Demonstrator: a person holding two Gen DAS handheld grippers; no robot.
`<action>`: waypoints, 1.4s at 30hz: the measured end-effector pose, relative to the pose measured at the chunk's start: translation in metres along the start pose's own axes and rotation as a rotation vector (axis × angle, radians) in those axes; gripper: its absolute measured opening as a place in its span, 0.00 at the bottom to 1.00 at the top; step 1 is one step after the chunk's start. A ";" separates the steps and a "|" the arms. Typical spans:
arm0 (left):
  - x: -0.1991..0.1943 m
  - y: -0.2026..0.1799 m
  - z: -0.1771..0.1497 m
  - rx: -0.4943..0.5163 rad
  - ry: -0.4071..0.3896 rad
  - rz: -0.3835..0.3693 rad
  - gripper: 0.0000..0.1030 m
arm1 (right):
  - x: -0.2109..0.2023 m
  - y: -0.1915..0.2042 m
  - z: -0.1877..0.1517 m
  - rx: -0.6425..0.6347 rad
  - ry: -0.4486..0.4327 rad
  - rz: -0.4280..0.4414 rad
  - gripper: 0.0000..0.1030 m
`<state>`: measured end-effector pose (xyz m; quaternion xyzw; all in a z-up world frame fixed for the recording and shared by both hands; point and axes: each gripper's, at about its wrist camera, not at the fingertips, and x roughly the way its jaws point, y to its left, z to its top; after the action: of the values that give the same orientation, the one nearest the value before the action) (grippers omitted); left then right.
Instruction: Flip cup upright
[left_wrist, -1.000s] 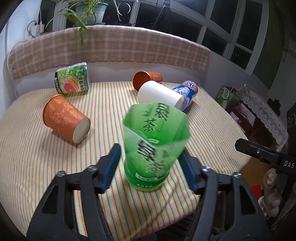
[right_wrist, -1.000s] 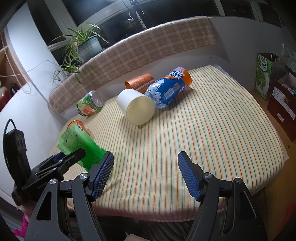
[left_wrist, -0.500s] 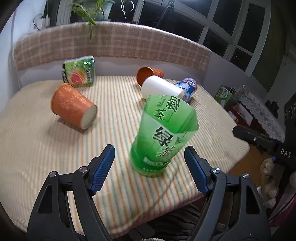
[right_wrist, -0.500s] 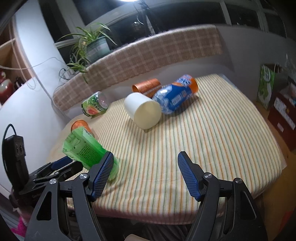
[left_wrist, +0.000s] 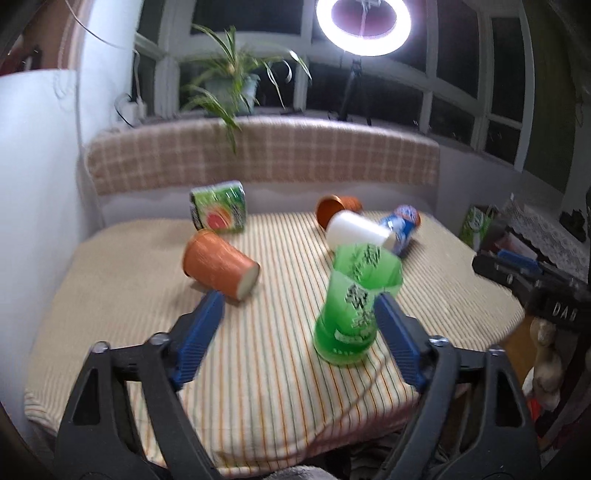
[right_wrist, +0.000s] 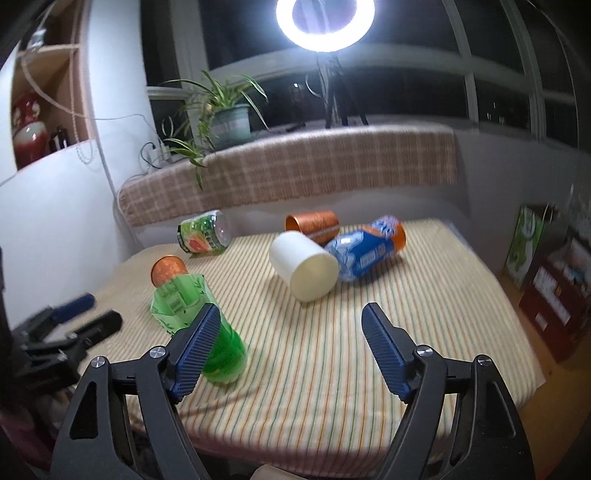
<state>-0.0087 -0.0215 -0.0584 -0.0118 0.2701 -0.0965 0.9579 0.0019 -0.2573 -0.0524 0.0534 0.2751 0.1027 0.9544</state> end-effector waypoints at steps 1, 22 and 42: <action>-0.005 0.001 0.002 -0.004 -0.025 0.010 0.90 | -0.002 0.003 0.000 -0.016 -0.014 -0.007 0.78; -0.033 -0.008 0.018 -0.003 -0.166 0.093 1.00 | -0.024 0.012 0.003 -0.026 -0.186 -0.093 0.86; -0.032 0.000 0.019 -0.019 -0.174 0.104 1.00 | -0.018 0.014 0.003 -0.029 -0.161 -0.083 0.86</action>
<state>-0.0258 -0.0156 -0.0261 -0.0152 0.1873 -0.0425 0.9813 -0.0137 -0.2474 -0.0385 0.0362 0.1980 0.0625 0.9775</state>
